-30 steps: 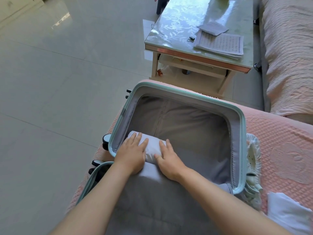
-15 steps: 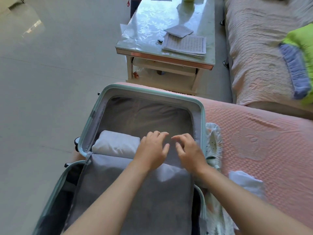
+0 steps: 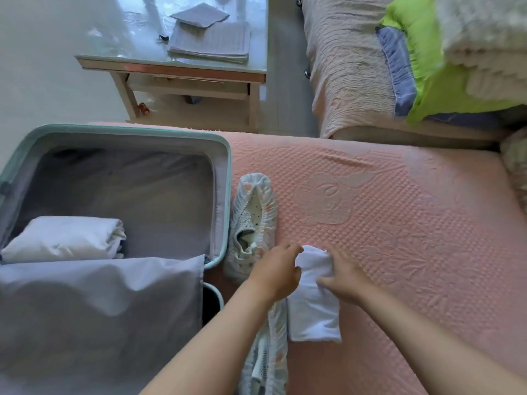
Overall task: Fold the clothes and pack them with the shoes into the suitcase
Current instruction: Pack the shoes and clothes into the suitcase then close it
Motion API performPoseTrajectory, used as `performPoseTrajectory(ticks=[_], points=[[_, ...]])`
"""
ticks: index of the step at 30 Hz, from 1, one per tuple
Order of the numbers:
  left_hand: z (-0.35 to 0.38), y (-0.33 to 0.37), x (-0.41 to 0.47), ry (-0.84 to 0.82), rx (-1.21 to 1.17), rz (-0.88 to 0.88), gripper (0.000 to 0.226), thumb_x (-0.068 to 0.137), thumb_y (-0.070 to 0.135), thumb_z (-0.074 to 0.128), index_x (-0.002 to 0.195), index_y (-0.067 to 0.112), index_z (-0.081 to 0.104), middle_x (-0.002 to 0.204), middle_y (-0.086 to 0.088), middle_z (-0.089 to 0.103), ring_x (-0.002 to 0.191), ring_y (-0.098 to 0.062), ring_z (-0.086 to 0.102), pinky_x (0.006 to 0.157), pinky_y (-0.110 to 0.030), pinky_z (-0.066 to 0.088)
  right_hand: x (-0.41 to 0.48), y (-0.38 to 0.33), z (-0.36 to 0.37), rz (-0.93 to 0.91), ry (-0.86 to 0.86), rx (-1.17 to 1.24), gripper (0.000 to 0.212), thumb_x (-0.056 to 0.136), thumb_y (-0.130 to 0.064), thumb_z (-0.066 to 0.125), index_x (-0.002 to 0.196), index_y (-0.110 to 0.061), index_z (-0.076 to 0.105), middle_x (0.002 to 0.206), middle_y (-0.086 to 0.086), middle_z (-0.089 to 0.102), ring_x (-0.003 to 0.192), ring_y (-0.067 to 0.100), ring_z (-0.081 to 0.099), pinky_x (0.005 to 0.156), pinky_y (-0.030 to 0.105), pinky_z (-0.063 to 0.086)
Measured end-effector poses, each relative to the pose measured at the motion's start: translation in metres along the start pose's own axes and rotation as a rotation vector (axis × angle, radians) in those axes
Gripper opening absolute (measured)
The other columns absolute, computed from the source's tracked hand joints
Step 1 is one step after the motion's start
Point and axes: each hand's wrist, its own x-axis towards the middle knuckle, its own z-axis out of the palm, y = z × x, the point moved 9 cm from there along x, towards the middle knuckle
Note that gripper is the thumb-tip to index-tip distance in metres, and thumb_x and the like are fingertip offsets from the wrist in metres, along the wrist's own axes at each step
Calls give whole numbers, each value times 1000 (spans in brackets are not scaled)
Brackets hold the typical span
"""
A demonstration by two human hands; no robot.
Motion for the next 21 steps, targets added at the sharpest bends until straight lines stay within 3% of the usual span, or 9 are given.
performPoseTrajectory(ticks=[3,8,9,11,13,14,17,21], points=[[25,2,13,-28,22,-20,57,93,18,56,146,16,35,142,-6,42,129,-28,44,104,-38,39,9,10,14,-39,6,80,93,77,-28,78,156,-24,29,153,3,36,140,25,36,115,33,31],[46,-17,32,-104,-19,-222,80,86,24,63,153,11,21,151,-12,34,138,-29,37,110,-37,36,15,0,3,-222,62,154,58,71,-12,73,125,-27,59,120,-2,52,112,18,55,90,28,42],[47,-20,37,-113,-34,-261,79,82,25,66,149,9,29,147,-13,38,135,-29,40,105,-34,39,15,-1,1,-255,63,145,55,71,-11,72,121,-28,61,117,-2,53,107,17,56,86,27,42],[47,-24,48,-96,-54,-308,56,75,28,71,125,11,53,125,-12,57,116,-27,55,80,-26,44,14,1,-3,-304,66,166,51,69,-10,71,116,-28,63,111,-4,55,100,15,57,79,22,41],[43,-23,56,-87,-84,-331,31,69,29,74,94,16,60,94,-2,64,90,-22,63,57,-23,39,11,3,-8,-352,85,208,49,67,-9,72,112,-28,64,106,-7,56,96,11,57,76,17,38],[44,-23,58,-110,-119,-338,29,66,29,76,87,17,60,85,0,63,81,-19,63,52,-22,40,8,4,-9,-370,92,229,50,67,-8,74,112,-27,64,107,-8,57,97,9,56,78,18,38],[44,-15,58,-212,-184,-305,27,63,25,78,84,18,63,82,-1,64,72,-16,61,56,-27,50,1,7,-14,-331,76,283,68,71,-12,76,130,-34,52,118,-10,57,105,9,56,86,24,44],[16,-10,42,-167,-276,-186,38,63,16,71,100,16,68,98,2,63,87,-15,60,75,-30,50,-8,0,-24,-243,23,394,113,66,-36,87,155,-43,18,139,-10,42,125,11,51,104,34,46]])
